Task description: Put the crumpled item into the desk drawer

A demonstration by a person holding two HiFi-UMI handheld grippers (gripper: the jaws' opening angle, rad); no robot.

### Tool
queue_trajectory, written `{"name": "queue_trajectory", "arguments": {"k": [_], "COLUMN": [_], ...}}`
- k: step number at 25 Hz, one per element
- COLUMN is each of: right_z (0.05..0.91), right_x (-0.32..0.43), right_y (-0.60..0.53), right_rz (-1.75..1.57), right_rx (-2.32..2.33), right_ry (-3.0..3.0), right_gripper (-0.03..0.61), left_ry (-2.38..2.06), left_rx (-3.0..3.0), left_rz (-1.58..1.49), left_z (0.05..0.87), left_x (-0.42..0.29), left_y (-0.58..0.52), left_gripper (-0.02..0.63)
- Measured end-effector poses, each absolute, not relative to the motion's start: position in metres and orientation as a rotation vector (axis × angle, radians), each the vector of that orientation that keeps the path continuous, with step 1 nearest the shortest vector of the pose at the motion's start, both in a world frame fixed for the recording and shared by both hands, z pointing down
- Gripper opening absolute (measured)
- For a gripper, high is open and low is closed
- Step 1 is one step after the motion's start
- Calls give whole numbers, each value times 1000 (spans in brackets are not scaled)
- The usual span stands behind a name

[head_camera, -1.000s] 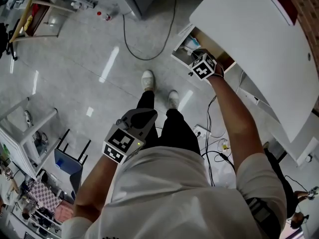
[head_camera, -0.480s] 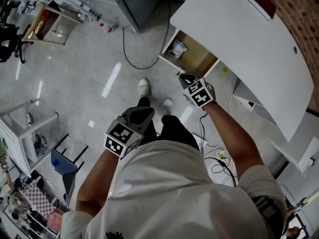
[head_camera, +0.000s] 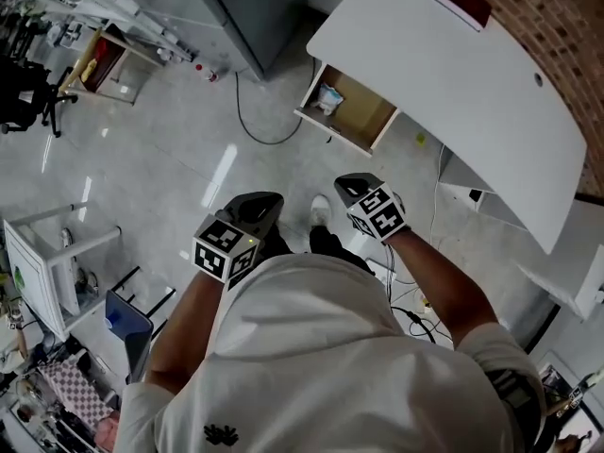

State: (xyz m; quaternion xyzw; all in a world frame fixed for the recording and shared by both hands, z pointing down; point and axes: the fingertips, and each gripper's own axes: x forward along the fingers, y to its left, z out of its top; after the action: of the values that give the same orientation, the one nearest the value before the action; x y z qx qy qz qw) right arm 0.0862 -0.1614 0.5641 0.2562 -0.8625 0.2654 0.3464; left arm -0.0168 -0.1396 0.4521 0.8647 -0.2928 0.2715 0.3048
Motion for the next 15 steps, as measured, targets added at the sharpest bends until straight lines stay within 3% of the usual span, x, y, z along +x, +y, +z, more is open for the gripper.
{"name": "queue_trajectory", "arguments": {"k": [15], "right_z": [472], "right_x": [31], "right_y": [-128], "right_rz": [717], "right_rx": [729], "right_ry": [-2333], "right_gripper": [29], "left_ry": [-704], "left_rx": [2374], "left_rz": [663], "left_z": [409], "left_x": [-51], "left_y": [-147], "left_gripper": [25]}}
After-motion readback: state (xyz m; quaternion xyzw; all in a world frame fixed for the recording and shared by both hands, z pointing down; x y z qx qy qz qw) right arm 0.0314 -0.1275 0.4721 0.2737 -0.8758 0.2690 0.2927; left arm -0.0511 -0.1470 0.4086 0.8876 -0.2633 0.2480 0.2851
